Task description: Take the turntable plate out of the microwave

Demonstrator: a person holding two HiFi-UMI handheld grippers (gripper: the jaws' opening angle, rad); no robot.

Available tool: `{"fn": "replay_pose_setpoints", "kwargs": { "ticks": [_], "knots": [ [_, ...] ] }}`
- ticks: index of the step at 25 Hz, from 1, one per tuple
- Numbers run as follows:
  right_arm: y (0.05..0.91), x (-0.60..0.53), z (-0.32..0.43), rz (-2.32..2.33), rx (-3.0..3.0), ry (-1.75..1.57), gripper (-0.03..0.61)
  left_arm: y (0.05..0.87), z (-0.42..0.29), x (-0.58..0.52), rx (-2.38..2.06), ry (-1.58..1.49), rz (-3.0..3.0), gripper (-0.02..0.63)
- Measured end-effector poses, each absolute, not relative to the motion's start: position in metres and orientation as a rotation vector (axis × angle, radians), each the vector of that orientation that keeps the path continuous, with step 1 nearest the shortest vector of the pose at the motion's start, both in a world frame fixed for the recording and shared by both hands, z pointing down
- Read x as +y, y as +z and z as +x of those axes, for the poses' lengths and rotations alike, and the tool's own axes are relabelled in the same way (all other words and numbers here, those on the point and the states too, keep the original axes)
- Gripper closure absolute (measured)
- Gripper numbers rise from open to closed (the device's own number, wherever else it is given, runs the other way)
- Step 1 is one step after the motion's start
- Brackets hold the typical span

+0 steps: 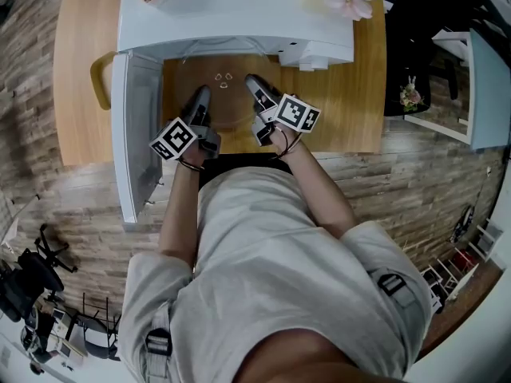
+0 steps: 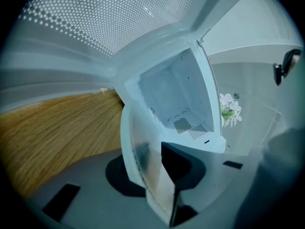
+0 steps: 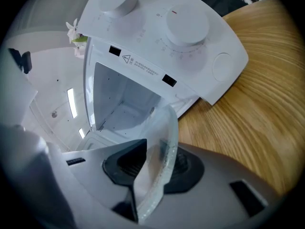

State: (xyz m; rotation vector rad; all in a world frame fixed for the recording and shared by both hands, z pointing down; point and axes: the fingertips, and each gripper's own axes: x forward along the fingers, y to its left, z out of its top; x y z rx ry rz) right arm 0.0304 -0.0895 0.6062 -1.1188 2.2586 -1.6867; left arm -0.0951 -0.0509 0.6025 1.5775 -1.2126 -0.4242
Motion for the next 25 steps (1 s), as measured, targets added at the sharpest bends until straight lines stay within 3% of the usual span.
{"fn": "replay_pose_setpoints", "kwargs": {
  "ticks": [25],
  "knots": [
    [0.583,-0.056,0.038,-1.112,2.384,-1.575,0.468,0.585,-0.093,-0.011,-1.233,-0.432,1.596,0.502]
  ]
}}
